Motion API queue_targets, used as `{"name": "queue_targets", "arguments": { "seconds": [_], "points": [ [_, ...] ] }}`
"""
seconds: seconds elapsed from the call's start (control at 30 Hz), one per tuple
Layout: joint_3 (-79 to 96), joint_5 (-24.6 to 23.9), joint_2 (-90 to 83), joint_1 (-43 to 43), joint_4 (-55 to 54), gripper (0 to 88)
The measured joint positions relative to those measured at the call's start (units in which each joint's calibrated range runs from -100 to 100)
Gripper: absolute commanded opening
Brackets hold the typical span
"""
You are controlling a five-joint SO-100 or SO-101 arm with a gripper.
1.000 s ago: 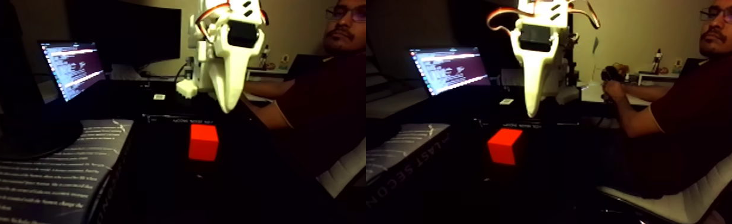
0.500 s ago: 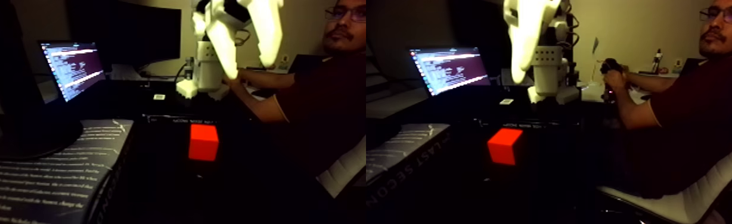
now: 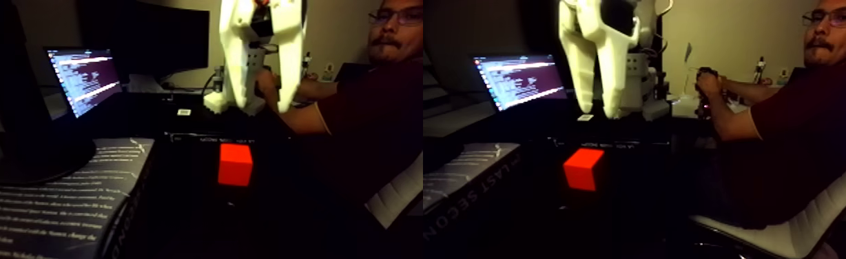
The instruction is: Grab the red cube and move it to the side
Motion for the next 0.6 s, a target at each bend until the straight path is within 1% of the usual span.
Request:
{"name": "queue_targets", "arguments": {
  "seconds": [0.13,0.3,0.47,0.53,0.6],
  "points": [
    [-3.54,4.98,3.03,0.15,5.63,18.4],
    [-8.98,7.66,6.48,0.15,13.63,18.9],
    [-12.34,9.07,8.75,-0.15,19.75,30.1],
    [-12.43,9.18,9.68,-0.23,19.83,31.9],
    [-12.43,9.18,10.6,-0.23,19.83,31.7]
  ]
}}
